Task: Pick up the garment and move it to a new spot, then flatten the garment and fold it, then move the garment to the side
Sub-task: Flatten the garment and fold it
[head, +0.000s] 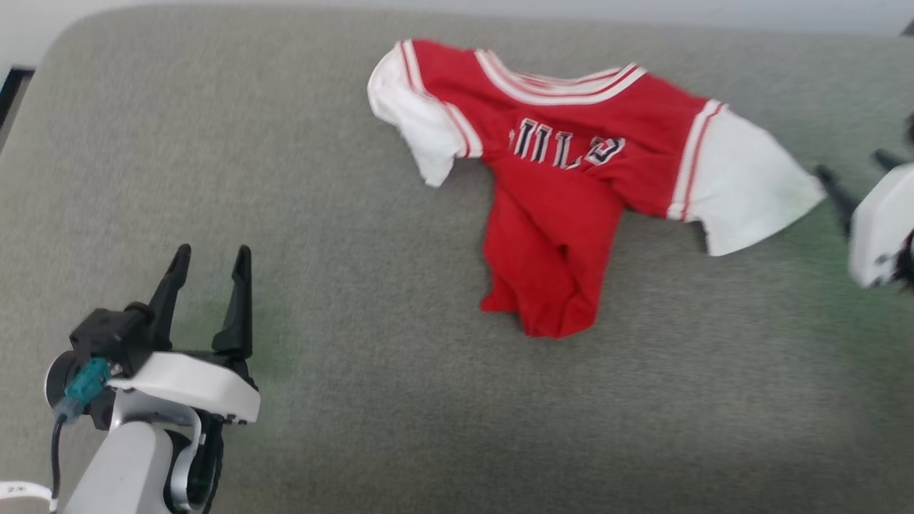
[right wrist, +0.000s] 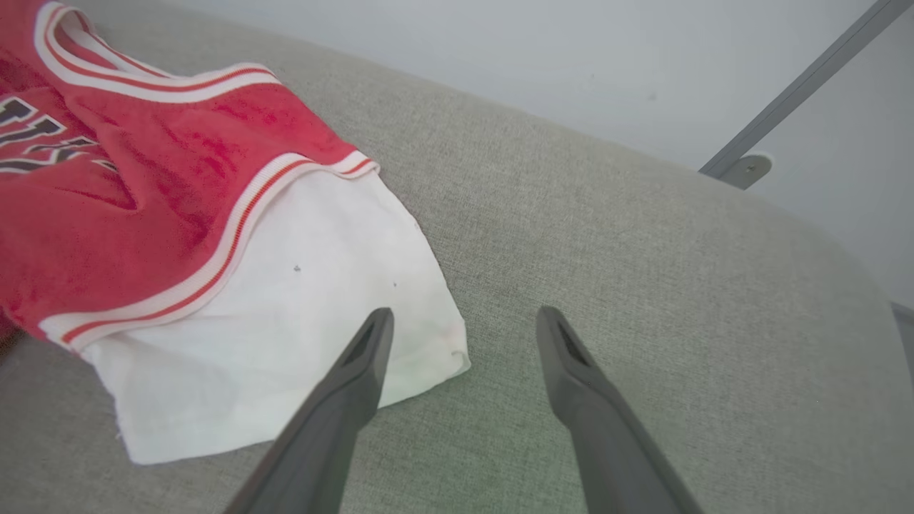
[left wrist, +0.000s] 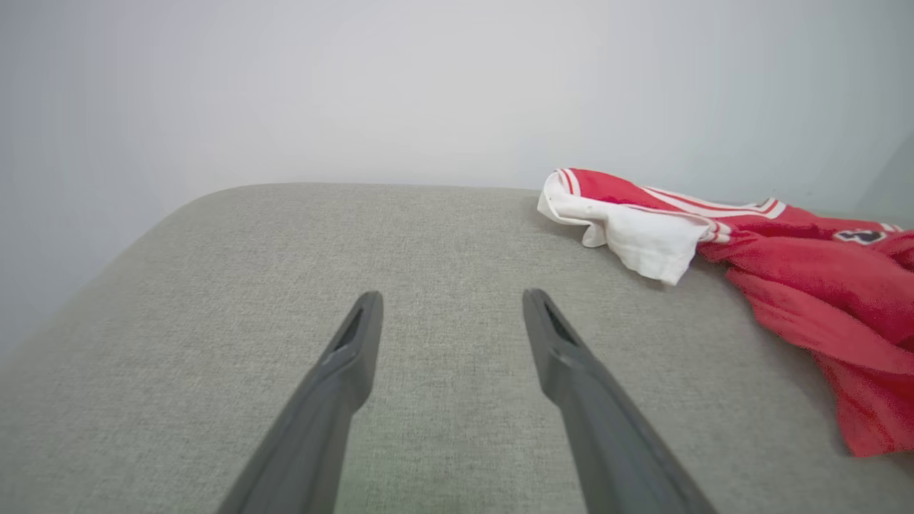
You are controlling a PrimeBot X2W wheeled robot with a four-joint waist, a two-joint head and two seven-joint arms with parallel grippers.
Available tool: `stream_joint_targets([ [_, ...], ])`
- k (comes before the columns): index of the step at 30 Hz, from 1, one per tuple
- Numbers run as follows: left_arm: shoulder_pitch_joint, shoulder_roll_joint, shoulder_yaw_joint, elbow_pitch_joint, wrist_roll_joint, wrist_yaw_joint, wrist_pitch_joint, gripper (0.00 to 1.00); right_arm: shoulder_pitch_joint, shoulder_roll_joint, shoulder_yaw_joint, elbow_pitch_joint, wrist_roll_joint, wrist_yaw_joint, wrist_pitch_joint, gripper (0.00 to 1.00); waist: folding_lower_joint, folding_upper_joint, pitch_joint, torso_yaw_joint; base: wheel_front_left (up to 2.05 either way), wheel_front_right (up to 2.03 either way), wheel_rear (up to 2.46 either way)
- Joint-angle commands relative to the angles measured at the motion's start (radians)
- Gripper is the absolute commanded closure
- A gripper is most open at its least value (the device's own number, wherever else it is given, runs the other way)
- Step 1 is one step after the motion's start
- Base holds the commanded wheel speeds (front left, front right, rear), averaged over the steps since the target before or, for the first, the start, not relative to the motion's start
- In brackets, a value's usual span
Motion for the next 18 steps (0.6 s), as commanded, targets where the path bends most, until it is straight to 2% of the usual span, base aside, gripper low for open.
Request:
stream_joint_targets([
  [1,0.010,-0.009,0.013,-0.018,0.020,-0.004,-0.005,0.00,-0.025,-0.008,0.007,0.012,0.024,-0.001,0.040,0.00,0.0000,-0.0001,0.048,0.036,0.00,0.00,0.00],
  [6,0.017,-0.052,0.055,-0.078,0.099,-0.039,-0.005,0.00,-0.142,-0.085,0.047,0.020,0.125,-0.001,0.229,0.00,0.0000,-0.0001,0.135,0.073,0.00,0.00,0.00],
  [9,0.002,-0.080,0.076,-0.109,0.136,-0.060,-0.005,0.00,-0.188,-0.109,0.074,0.040,0.158,-0.001,0.342,0.00,0.0000,-0.0001,0.177,0.086,0.00,0.00,0.00],
  [12,-0.003,-0.102,0.092,-0.135,0.165,-0.084,-0.005,0.00,-0.220,-0.116,0.097,0.050,0.185,-0.001,0.431,0.00,0.0000,-0.0001,0.201,0.095,0.00,0.00,0.00],
  [16,-0.009,-0.118,0.118,-0.153,0.182,-0.109,-0.005,0.00,-0.214,-0.097,0.123,0.047,0.205,0.000,0.483,0.00,0.0000,-0.0001,0.213,0.092,0.00,0.00,0.00],
  [17,-0.013,-0.120,0.124,-0.155,0.185,-0.114,-0.005,0.00,-0.212,-0.096,0.132,0.041,0.207,0.000,0.491,0.38,0.0000,-0.0001,0.214,0.090,0.00,0.00,0.00],
  [18,-0.018,-0.119,0.125,-0.157,0.190,-0.121,-0.005,0.00,-0.208,-0.096,0.140,0.034,0.209,0.000,0.498,0.65,0.0000,-0.0001,0.214,0.087,0.00,0.00,0.00],
])
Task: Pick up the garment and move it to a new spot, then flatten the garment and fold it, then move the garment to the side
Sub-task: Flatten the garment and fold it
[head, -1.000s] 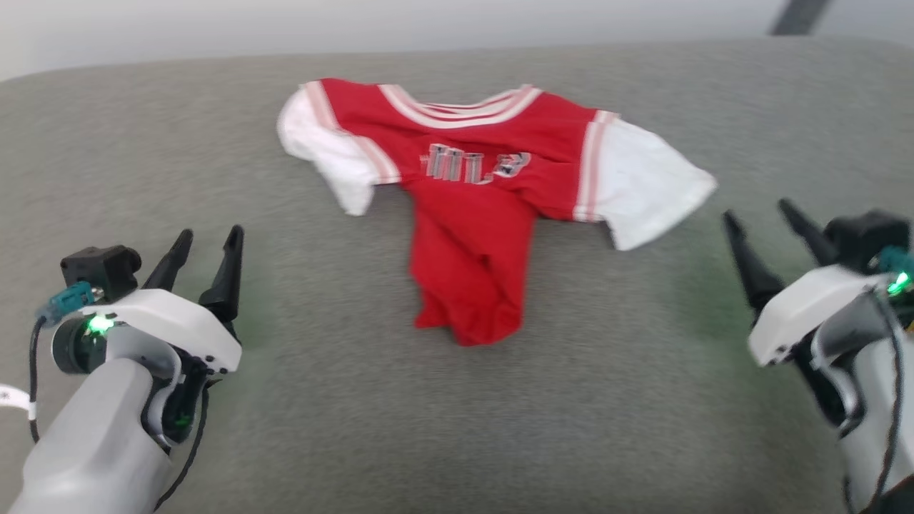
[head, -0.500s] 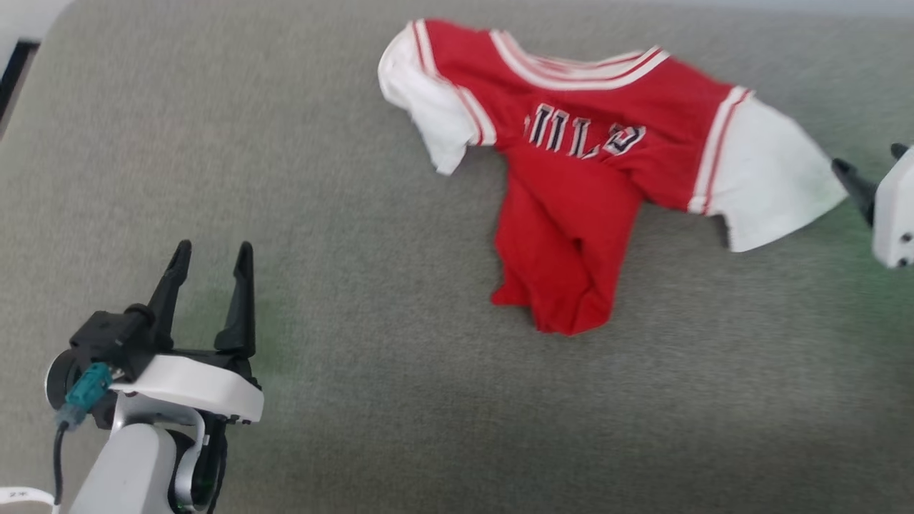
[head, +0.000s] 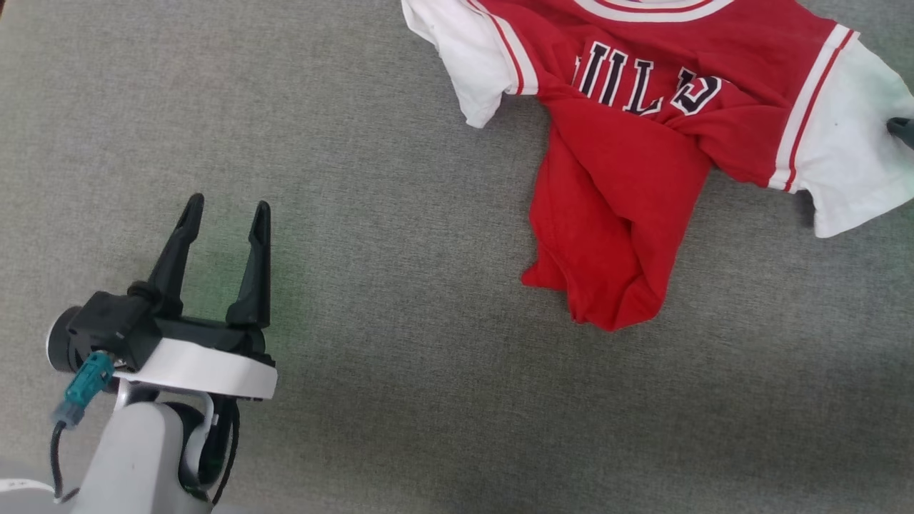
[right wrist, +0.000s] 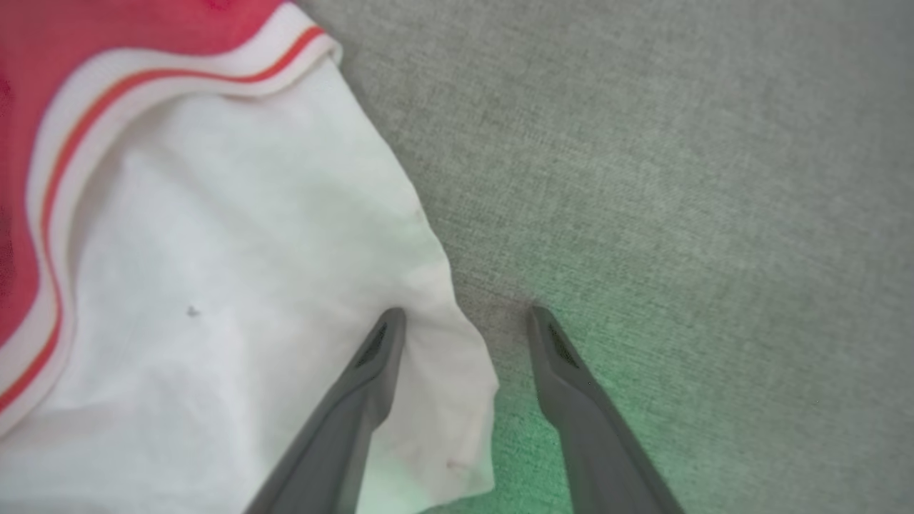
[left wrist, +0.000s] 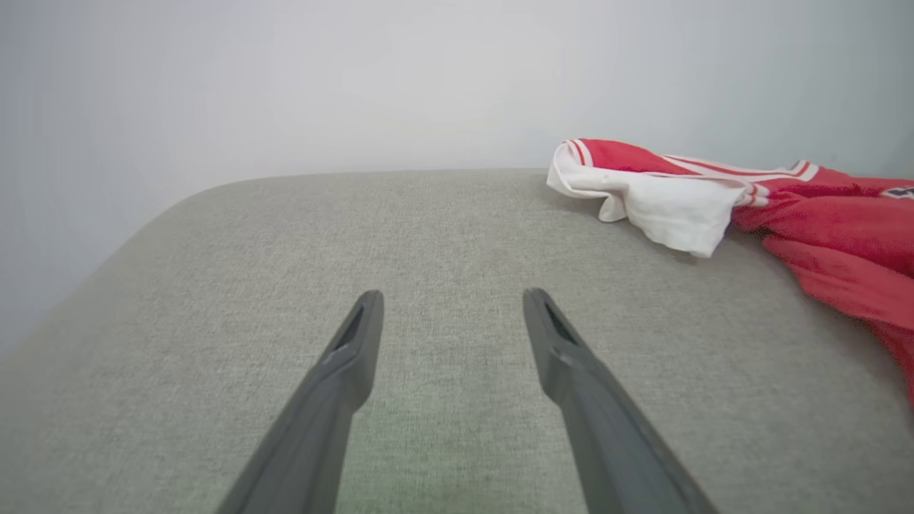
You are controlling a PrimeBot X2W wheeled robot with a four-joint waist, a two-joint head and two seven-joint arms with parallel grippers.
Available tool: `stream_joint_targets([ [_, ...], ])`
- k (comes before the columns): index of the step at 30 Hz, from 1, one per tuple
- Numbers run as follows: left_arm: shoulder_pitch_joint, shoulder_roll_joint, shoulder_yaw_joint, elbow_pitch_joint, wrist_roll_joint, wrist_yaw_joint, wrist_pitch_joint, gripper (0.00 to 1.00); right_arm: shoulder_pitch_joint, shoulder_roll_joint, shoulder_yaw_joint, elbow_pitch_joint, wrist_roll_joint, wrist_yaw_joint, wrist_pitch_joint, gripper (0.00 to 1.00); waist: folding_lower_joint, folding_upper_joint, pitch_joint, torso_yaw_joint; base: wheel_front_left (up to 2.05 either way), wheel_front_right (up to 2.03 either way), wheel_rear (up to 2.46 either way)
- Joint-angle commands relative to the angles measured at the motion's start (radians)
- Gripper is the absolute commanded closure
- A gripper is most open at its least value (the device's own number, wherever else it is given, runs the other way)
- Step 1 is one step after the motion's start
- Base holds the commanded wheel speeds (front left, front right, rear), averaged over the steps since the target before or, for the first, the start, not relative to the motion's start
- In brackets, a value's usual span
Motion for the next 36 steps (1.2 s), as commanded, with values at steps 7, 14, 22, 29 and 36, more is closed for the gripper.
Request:
stream_joint_targets([
  [7,-0.117,0.073,-0.046,0.000,0.036,-0.035,-0.005,0.00,0.059,0.026,0.052,-0.022,0.023,0.000,0.022,1.00,0.0000,0.0000,0.002,-0.028,0.00,0.00,0.00],
  [14,-0.496,0.282,-0.309,0.051,-0.094,-0.038,0.088,0.00,0.020,0.045,0.077,-0.076,0.017,0.000,0.005,1.00,0.0000,0.0000,0.047,-0.067,0.00,0.00,0.00],
  [22,-0.943,0.408,-0.655,0.255,-0.522,-0.036,0.404,0.00,-0.037,0.081,0.167,-0.152,0.014,0.000,0.028,1.00,0.0000,0.0000,0.119,-0.131,0.00,0.00,0.00],
  [29,-1.135,0.415,-0.806,0.417,-0.830,-0.037,0.672,0.00,-0.092,0.117,0.237,-0.172,0.017,0.000,0.024,1.00,0.0000,0.0000,0.167,-0.182,0.00,0.00,0.00],
  [36,-1.199,0.391,-0.897,0.535,-0.972,-0.037,0.844,0.00,-0.122,0.119,0.303,-0.173,0.030,0.000,0.018,1.00,0.0000,0.0000,0.190,-0.207,0.00,0.00,0.00],
])
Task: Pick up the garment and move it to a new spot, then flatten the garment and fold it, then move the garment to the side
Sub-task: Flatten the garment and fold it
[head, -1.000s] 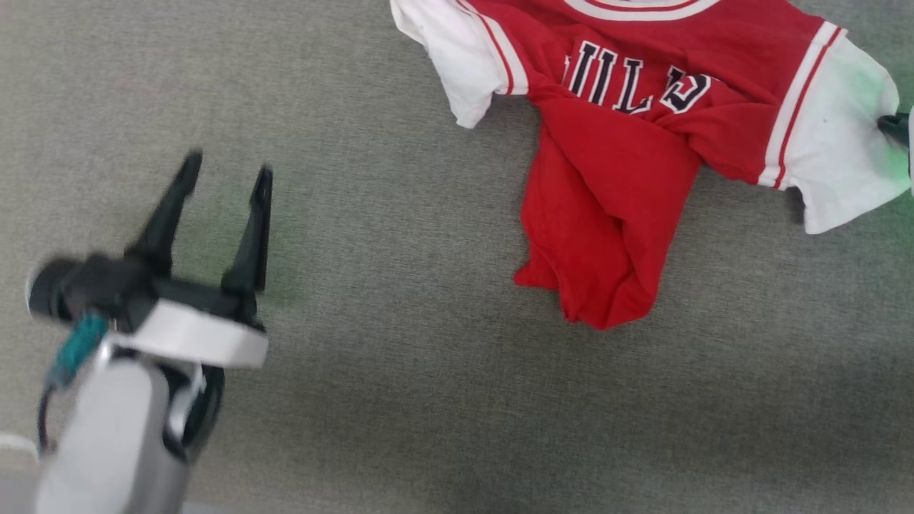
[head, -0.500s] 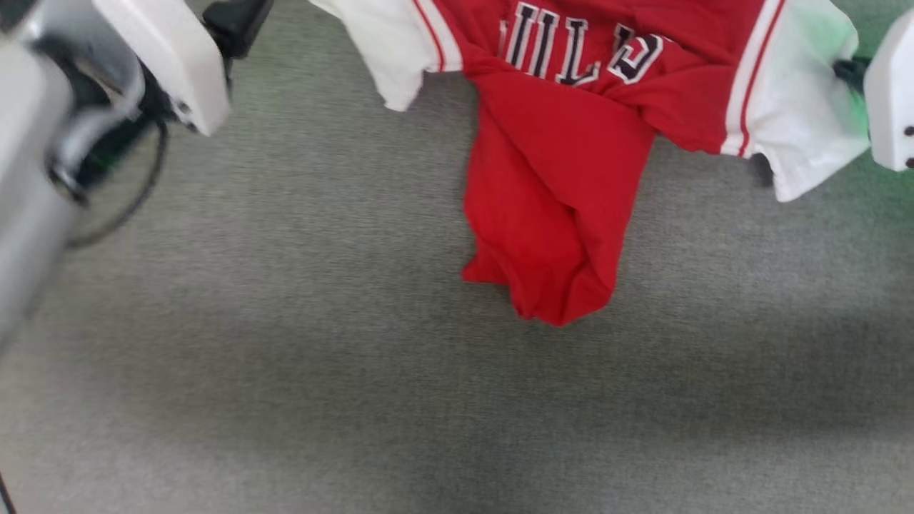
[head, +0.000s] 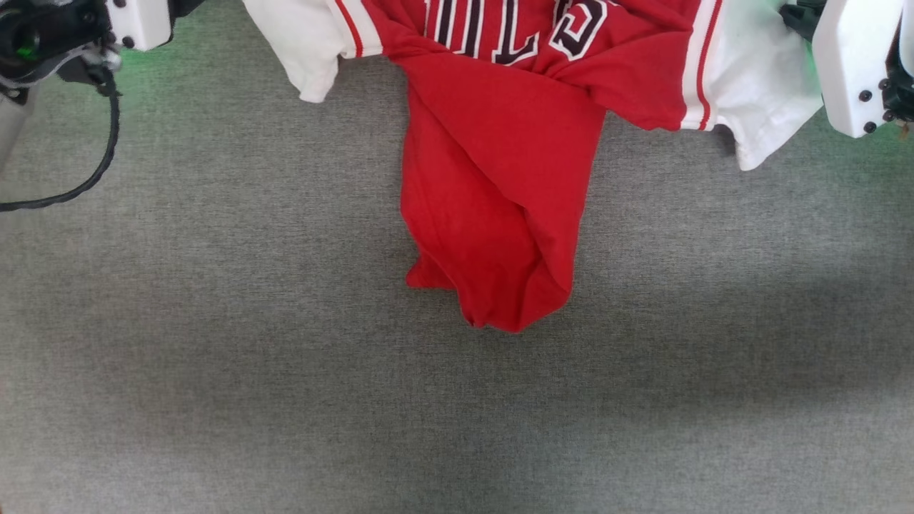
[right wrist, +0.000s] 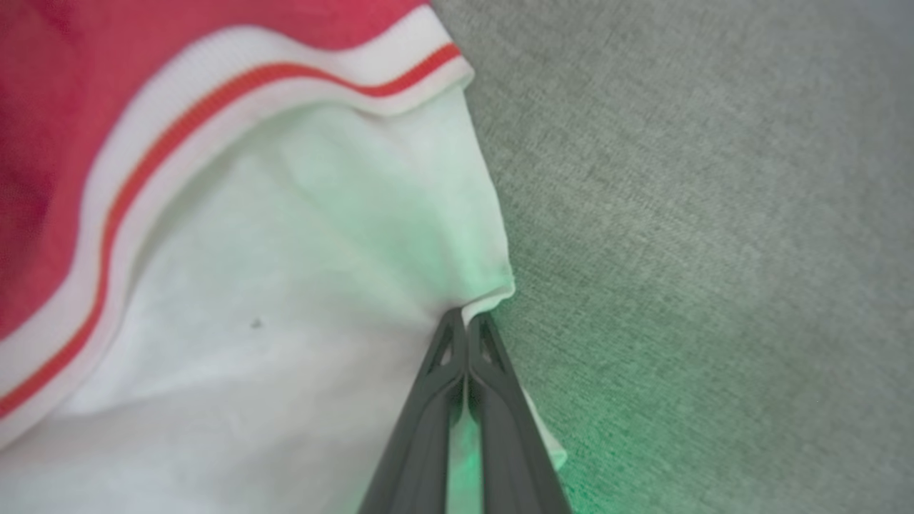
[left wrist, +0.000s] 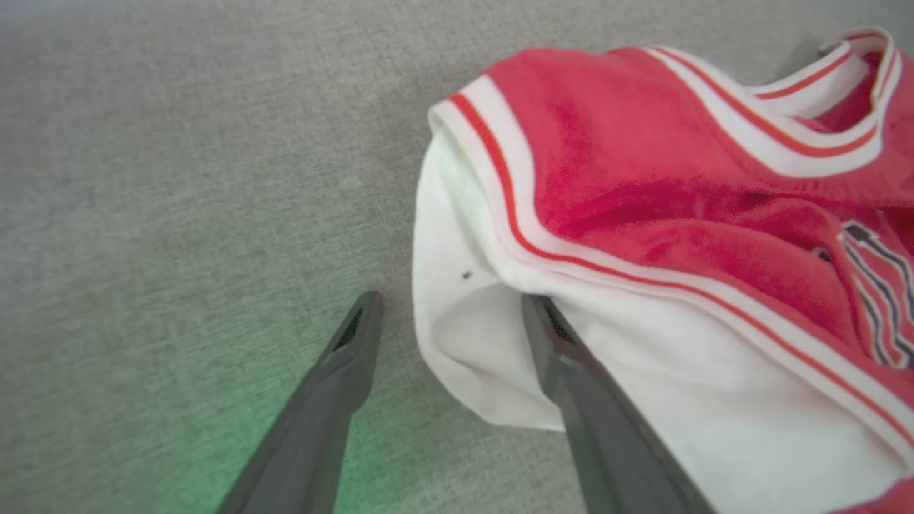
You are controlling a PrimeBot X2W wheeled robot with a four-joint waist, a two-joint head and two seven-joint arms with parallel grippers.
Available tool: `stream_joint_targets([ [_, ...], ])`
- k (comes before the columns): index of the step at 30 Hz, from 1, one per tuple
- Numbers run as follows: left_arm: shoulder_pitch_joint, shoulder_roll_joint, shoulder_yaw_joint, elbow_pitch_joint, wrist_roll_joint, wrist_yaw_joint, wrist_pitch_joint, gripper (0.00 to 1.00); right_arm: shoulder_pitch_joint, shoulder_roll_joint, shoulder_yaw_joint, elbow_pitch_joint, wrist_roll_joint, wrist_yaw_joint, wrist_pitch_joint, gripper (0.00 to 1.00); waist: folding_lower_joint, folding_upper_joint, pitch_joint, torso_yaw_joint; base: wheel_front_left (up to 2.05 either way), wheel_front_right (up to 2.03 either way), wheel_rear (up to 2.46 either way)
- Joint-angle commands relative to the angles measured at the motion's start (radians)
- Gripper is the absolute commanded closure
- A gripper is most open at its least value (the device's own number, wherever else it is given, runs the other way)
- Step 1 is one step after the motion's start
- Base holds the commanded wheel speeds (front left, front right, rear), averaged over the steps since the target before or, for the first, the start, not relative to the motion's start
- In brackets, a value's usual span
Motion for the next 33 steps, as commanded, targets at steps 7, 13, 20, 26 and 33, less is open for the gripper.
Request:
stream_joint_targets([
  [7,-0.011,-0.022,-0.029,-0.005,-0.093,0.002,-0.038,1.00,0.035,0.032,0.083,0.023,0.026,0.001,-0.048,1.00,0.0000,0.0000,-0.018,-0.004,0.00,0.00,0.00],
  [13,-0.027,-0.004,-0.042,-0.025,-0.081,0.002,-0.222,1.00,-0.035,0.004,0.013,0.034,-0.007,0.000,-0.197,1.00,0.0000,0.0000,-0.060,0.009,0.00,0.00,0.00],
  [20,-0.127,-0.026,-0.014,0.092,-0.042,0.002,-0.492,1.00,-0.208,0.079,-0.152,0.218,-0.132,0.000,-0.392,1.00,0.0000,0.0000,-0.098,-0.001,0.00,0.00,0.00],
  [26,-0.274,-0.094,0.046,0.233,-0.039,0.002,-0.694,1.00,-0.444,0.192,-0.362,0.432,-0.343,0.000,-0.627,1.00,0.0000,0.0000,-0.143,-0.013,0.00,0.00,0.00],
  [33,-0.354,-0.142,0.080,0.246,-0.074,0.002,-0.800,1.00,-0.588,0.282,-0.520,0.617,-0.529,0.000,-0.789,1.00,0.0000,0.0000,-0.201,-0.020,0.00,0.00,0.00],
])
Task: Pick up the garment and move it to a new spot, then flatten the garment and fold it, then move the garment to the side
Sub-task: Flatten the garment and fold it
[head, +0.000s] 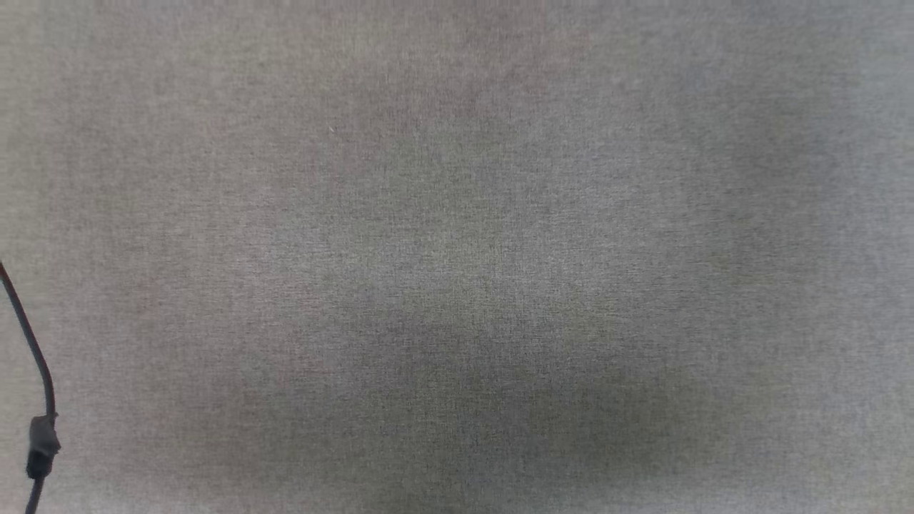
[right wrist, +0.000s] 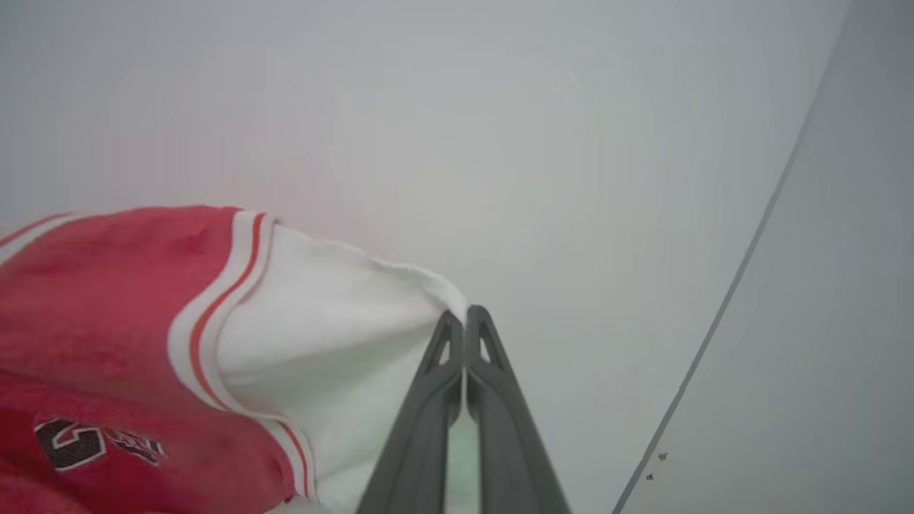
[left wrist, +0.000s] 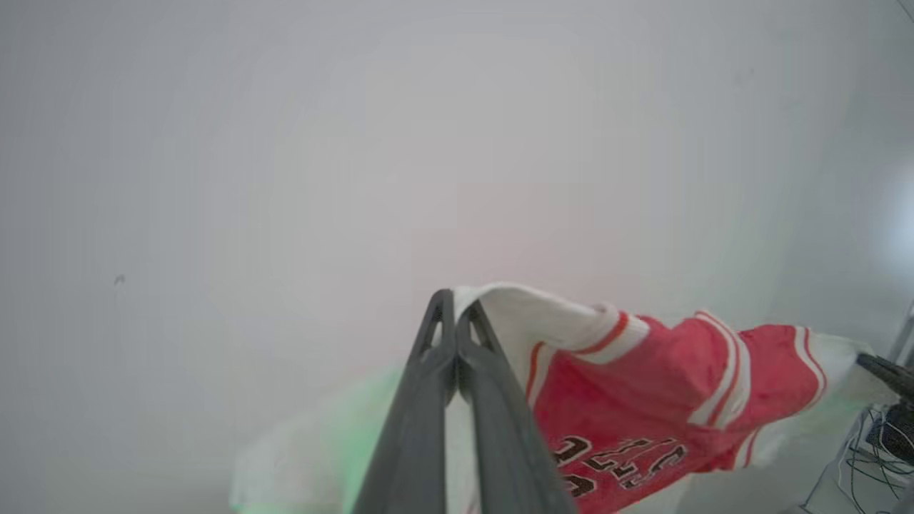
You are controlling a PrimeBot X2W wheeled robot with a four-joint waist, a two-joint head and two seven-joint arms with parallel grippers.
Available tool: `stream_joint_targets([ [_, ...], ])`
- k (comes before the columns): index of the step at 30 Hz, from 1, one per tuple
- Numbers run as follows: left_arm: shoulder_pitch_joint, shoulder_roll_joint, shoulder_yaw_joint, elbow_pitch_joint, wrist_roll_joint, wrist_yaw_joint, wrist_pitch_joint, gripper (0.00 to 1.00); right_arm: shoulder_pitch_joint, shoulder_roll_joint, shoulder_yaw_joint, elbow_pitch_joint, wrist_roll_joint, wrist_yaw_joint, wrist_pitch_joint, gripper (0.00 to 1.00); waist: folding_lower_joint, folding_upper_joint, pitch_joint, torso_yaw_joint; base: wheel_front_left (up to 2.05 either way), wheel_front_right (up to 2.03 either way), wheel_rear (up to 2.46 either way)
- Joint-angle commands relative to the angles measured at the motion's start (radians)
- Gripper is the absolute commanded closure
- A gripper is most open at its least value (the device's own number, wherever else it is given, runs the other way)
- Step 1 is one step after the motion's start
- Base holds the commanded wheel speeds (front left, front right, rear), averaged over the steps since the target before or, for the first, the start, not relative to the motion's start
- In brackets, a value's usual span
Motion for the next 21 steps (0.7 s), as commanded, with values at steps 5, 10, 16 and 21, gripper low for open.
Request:
stream_joint_targets([
  [5,0.095,0.026,-0.053,-0.068,-0.031,0.002,0.012,1.00,0.052,0.014,0.008,0.078,-0.025,-0.001,-0.044,1.00,0.0000,0.0000,-0.028,-0.003,0.00,0.00,0.00],
  [10,0.288,0.089,-0.105,-0.238,-0.108,0.002,0.008,1.00,0.211,0.009,0.089,0.091,0.032,-0.001,-0.089,1.00,0.0000,0.0000,-0.067,-0.004,0.00,0.00,0.00],
  [16,0.676,0.223,-0.188,-0.509,-0.194,0.002,-0.027,1.00,0.596,-0.065,0.276,-0.061,0.233,-0.001,-0.040,1.00,0.0000,0.0000,-0.153,-0.003,0.00,0.00,0.00],
  [21,0.919,0.291,-0.190,-0.632,-0.229,0.002,-0.044,1.00,0.888,-0.183,0.334,-0.296,0.397,-0.001,0.061,1.00,0.0000,0.0000,-0.210,-0.002,0.00,0.00,0.00],
])
